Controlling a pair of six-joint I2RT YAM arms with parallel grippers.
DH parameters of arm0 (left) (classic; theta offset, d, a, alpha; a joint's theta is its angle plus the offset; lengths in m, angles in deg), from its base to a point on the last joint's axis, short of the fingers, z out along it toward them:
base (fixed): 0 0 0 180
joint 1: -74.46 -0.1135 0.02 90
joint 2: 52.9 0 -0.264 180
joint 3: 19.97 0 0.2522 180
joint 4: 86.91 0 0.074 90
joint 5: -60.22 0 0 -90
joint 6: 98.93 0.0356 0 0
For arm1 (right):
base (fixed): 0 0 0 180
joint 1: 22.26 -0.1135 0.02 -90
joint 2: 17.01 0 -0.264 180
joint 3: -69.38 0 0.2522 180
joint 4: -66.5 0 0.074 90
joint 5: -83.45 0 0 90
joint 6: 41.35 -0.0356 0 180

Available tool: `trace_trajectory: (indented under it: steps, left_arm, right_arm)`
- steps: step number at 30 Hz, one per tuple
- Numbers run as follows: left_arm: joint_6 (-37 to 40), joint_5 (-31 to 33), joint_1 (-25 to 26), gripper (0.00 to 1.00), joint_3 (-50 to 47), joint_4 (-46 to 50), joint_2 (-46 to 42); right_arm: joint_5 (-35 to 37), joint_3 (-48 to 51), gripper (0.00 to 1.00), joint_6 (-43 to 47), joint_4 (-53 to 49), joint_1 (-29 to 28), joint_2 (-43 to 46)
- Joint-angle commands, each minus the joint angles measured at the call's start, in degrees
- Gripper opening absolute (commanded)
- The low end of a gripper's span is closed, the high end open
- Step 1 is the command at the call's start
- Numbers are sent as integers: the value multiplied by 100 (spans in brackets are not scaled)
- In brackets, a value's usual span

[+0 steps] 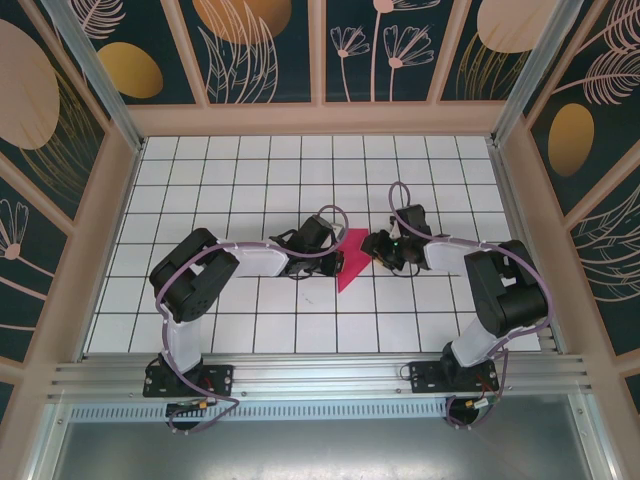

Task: Fold a paper plane with a square sheet of paper (pick it up from the middle)
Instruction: Third fold the triangle at the center of the table.

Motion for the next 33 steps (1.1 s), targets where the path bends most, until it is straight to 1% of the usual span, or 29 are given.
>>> trace_trajectory:
  steps: [1, 6, 13, 17, 20, 25, 33]
  left_arm:
    - [48, -1, -23, 1, -113, 363, 66]
    - [39, 3, -23, 1, -104, 363, 66]
    - [40, 4, -23, 1, -103, 367, 57]
    - [39, 11, -27, 1, -101, 368, 52]
    - [39, 31, -23, 1, -115, 372, 41]
    - [-53, 95, -23, 0, -174, 333, 58]
    - [-94, -50, -25, 0, -190, 227, 64]
  right_arm:
    - [109, -219, 43, 173, -214, -50, 117]
    - [-53, -225, 43, 166, -110, -61, 75]
    - [-85, -264, 41, 176, -111, -89, 18]
    - [66, -277, 42, 187, -158, -90, 16]
    - [380, -332, 44, 239, -345, -78, 28]
    - [408, -328, 45, 248, -334, -56, -123]
    - [-41, -229, 44, 176, 51, -90, -219]
